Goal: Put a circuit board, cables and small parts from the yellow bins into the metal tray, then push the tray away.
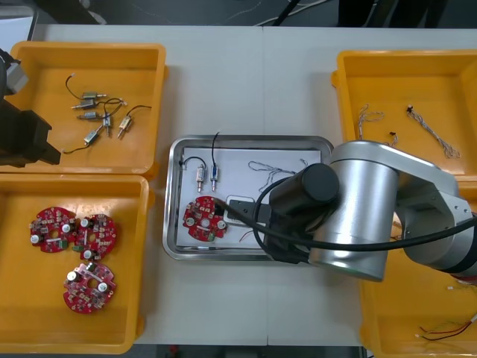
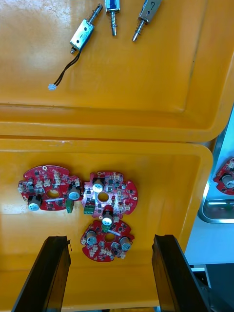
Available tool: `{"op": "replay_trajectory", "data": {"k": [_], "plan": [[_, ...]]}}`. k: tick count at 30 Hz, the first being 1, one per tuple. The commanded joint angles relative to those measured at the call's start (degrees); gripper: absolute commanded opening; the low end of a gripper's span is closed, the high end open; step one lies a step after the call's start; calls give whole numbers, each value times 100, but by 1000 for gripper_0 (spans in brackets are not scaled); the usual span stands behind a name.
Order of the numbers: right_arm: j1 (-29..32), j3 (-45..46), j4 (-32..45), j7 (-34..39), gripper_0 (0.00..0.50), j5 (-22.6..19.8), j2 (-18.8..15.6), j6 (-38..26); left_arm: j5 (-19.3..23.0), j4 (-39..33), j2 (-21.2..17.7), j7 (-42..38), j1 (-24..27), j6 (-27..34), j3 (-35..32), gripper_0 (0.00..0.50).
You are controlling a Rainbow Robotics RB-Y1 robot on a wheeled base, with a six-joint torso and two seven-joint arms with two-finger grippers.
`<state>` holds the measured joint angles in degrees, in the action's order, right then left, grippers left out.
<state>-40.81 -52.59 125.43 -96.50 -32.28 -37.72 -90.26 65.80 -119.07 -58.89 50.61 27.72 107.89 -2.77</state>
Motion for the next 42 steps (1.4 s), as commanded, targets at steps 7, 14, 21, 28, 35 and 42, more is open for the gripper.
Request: {"op": "replay_trajectory", "data": {"k": [7,14,21,28,35,42], "plan": [[-358,-902,-45,-88,500,441,345,70,-76,-91,9,309,-100,39,-197,500],[-358,-1122,-256,-53,500,582,520,70,-93,-91,9,327,-100,66,-197,500],[-331,-1333,-511,-35,500,811,687,70,-93,-91,9,353,-109,66,-197,500],[-279,-1465,-608,-18,500,951,810,61,-102,-91,9,353,-109,66,-197,500],[-226,-1491,-616,-9,500,986,837,52,-102,-91,9,353,-109,66,-197,500],[-112,-1491,-695,-26,500,1145,846,43,-102,-91,9,353,-109,66,-197,500]]}}
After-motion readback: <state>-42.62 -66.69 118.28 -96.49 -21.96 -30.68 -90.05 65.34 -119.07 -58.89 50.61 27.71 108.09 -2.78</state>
